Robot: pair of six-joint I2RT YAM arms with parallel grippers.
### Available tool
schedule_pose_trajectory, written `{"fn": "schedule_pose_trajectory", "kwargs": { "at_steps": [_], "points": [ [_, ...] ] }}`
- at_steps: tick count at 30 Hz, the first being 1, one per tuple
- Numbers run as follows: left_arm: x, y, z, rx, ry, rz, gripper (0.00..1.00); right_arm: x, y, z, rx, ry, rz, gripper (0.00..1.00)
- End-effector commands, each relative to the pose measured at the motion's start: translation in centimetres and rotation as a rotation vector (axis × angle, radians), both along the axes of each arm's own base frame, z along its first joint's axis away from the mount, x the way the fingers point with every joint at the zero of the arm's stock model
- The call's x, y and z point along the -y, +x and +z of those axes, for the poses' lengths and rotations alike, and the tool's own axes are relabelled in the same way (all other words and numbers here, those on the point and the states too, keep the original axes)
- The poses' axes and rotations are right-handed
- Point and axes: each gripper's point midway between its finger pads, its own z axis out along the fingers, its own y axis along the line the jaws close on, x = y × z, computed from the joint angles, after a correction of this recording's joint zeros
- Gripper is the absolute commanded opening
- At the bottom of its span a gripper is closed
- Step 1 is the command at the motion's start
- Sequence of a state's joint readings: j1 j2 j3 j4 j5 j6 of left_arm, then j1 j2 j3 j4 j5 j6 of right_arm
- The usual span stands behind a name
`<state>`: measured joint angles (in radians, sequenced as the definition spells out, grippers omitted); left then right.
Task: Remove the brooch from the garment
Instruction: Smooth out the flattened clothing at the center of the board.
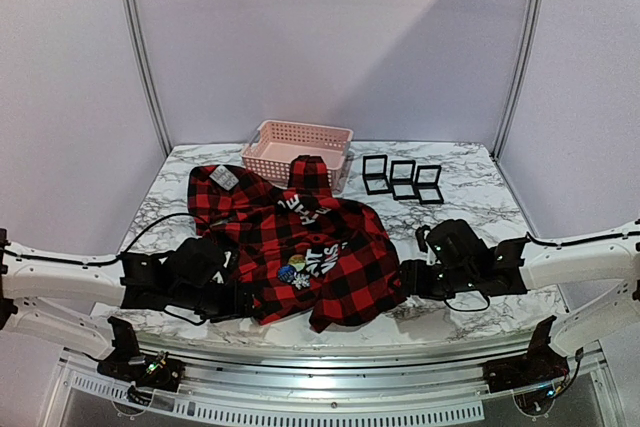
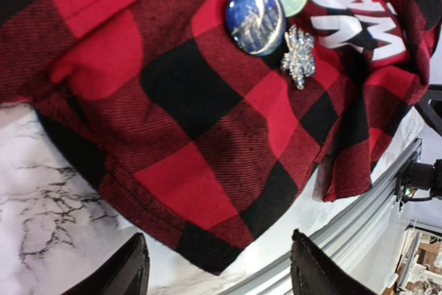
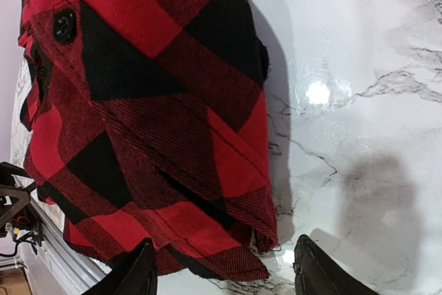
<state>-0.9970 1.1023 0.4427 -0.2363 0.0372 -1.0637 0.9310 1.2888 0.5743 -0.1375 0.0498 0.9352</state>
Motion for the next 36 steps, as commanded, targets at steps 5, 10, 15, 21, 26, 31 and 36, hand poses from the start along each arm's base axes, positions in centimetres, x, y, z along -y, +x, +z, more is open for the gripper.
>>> {"fn": "schedule_pose_trajectory", "kwargs": {
  "at_steps": [5, 10, 15, 21, 26, 31, 36],
  "points": [
    [1.7, -0.3, -0.1, -0.001, -0.034, -0.03, 0.61, -0.1, -0.2, -0.7, -0.006, 0.003, -0.002, 0.66],
    [2.0, -0.3, -0.4, -0.007, -0.032, -0.033, 0.54, -0.6, -0.1, -1.1, -0.008, 0.002, 0.01, 0.66],
    [1.7, -0.1, -0.6, 0.0, -0.025, -0.008, 0.37, -0.9, -0.1, -1.5, -0.013, -0.003, 0.026, 0.61],
    [1.0, -0.1, -0.7, 0.005, -0.032, 0.029, 0.08, -1.1, 0.0, -1.8, -0.01, -0.002, 0.032, 0.38],
    [-1.0, 0.5, 0.0, 0.042, 0.071, 0.044, 0.0, -0.1, 0.7, -0.8, 0.012, -0.051, -0.008, 0.14],
    [-3.5, 1.1, 2.6, 0.07, 0.111, 0.07, 0.0, 3.7, 2.4, 1.7, 0.072, -0.191, -0.11, 0.07],
    [-6.1, 1.1, 6.0, 0.09, 0.079, 0.111, 0.0, 5.1, 3.6, 4.9, 0.14, -0.169, -0.146, 0.05]
  ]
}}
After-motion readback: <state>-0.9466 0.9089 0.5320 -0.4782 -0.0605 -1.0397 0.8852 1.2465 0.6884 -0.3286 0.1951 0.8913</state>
